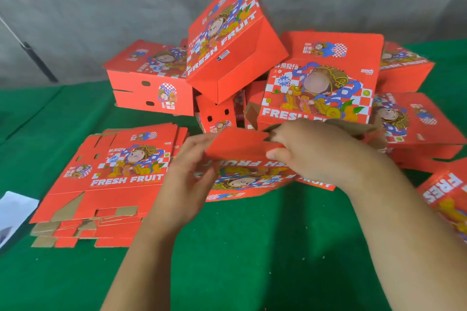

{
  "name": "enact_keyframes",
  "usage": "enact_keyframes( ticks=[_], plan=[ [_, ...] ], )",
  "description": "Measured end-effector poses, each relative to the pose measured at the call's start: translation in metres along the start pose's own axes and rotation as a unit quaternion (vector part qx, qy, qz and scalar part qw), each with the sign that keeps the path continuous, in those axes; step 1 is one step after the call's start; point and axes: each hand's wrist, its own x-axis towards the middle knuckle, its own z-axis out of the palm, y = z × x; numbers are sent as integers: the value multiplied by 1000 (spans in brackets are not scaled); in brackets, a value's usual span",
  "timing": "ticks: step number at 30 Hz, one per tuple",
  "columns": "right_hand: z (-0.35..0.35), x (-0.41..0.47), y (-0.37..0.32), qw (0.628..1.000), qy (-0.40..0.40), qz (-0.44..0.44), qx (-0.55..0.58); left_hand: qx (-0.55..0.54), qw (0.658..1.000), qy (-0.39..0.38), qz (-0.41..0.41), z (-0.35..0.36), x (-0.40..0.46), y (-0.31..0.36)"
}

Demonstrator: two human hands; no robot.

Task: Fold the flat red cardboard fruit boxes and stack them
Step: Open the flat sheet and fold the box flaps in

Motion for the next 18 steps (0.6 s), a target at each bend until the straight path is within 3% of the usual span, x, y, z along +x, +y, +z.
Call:
enact_keyframes(
  ticks=[7,12,15,18],
  plan=[
    [-2,-9,-22,996,80,-13,-32,-77,994,23,-78,-7,-24,-22],
    [18,-21,-31,998,62,-17,-18,-140,981,14,-134,-1,-47,-24],
    [32,-26,-37,998,63,-17,-16,-100,986,5,-136,-9,-51,-21],
    [39,-28,-41,996,84,-12,-28,-56,987,-58,-139,-34,-49,-21]
  ],
)
